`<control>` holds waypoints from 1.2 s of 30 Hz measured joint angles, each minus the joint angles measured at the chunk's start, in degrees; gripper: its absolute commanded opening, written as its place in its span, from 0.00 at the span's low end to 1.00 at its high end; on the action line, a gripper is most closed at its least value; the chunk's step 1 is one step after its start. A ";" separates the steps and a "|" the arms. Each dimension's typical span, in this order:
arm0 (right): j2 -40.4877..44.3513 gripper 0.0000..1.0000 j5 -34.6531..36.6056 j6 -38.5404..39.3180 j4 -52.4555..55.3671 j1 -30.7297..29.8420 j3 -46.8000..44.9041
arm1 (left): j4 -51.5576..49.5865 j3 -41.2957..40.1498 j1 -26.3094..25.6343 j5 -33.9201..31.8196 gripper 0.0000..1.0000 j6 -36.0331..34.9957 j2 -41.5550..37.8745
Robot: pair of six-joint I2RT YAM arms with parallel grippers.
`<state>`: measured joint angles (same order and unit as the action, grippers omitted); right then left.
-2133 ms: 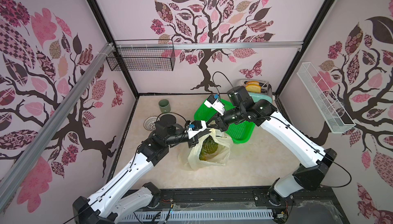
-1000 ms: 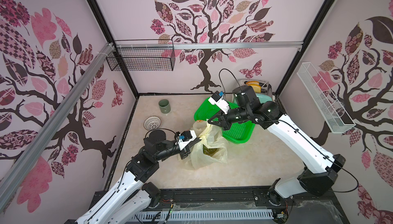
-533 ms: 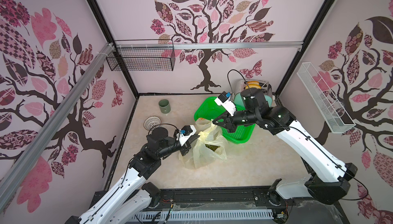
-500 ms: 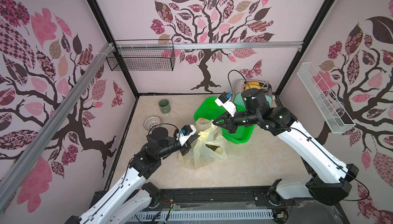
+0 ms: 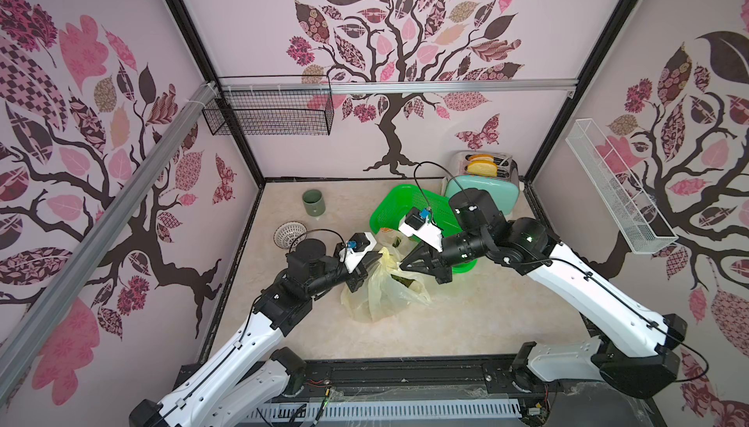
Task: Place the pineapple into a plastic bag & tie a knot
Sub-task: Cross the plastic bag at the center of the board.
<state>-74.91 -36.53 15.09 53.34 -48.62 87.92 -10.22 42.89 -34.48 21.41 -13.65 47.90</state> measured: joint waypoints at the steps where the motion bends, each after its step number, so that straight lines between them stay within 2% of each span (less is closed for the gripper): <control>1: 0.00 0.00 -0.11 0.44 0.00 -0.37 -0.63 | 0.07 0.00 0.00 -0.20 0.00 0.11 0.07; 12: -0.15 0.00 1.25 3.19 -0.37 -1.53 -9.27 | 0.81 0.07 0.00 -1.49 0.00 0.79 0.31; 19: -0.79 0.00 9.55 2.75 -4.15 -1.84 -12.85 | 1.07 0.39 0.11 -1.95 0.00 1.68 0.35; 29: -1.20 0.00 21.92 -1.14 -16.26 -1.88 -19.04 | -1.60 1.25 0.17 -1.66 0.00 1.57 -2.97; 34: -1.09 0.00 23.76 -3.78 -20.90 -1.90 -21.42 | -3.04 1.25 0.24 -1.18 0.00 1.64 -4.11; 35: -1.09 0.00 23.74 -4.46 -21.68 -1.99 -21.62 | -3.19 1.25 0.28 -1.18 0.03 1.68 -4.24; 36: -1.09 0.00 23.74 -5.01 -22.16 -2.01 -21.70 | -3.28 1.22 0.35 -1.16 0.14 1.70 -4.44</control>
<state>-76.01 -12.80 10.09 31.18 -50.63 66.22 -13.50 44.12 -34.13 20.25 -11.94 43.46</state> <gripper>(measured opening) 0.046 0.049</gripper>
